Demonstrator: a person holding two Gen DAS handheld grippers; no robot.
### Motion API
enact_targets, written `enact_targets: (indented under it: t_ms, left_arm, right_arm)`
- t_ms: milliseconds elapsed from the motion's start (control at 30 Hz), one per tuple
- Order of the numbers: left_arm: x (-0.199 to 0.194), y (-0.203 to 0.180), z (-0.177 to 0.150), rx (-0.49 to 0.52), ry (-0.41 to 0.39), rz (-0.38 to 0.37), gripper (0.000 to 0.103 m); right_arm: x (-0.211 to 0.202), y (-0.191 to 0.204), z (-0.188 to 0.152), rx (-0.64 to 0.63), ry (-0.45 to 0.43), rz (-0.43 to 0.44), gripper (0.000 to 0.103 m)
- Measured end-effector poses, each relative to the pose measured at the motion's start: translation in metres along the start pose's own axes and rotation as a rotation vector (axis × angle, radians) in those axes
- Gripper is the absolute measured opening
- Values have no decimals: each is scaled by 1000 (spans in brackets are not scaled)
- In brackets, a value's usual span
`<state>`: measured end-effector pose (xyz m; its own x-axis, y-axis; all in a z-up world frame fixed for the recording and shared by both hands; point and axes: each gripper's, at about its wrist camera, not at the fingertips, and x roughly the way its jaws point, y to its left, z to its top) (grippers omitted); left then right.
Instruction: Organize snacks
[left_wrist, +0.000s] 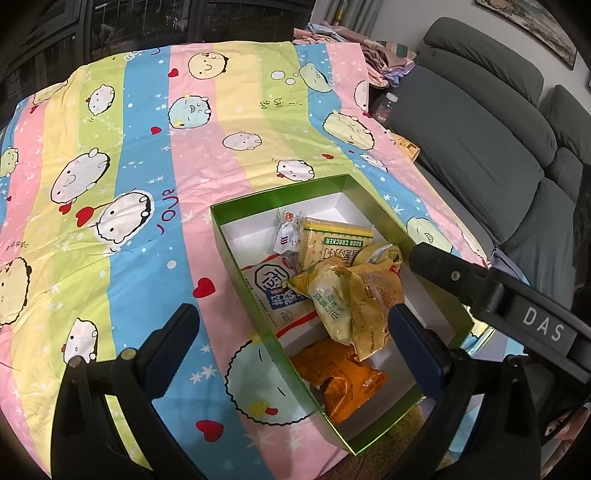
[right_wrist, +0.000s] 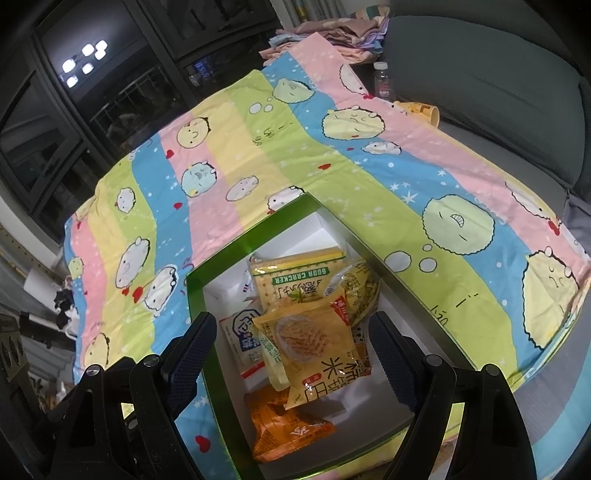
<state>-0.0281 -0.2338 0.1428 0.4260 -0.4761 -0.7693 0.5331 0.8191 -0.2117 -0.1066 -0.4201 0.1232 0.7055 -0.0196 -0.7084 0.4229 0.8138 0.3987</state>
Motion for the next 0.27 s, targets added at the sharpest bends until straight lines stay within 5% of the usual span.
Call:
enact_targets:
  t_ms: [267]
  left_arm:
    - [-2,-3,-2,12,-6,-6,102]
  right_arm:
    - [-4,0,-1,-4,-9,-22,85]
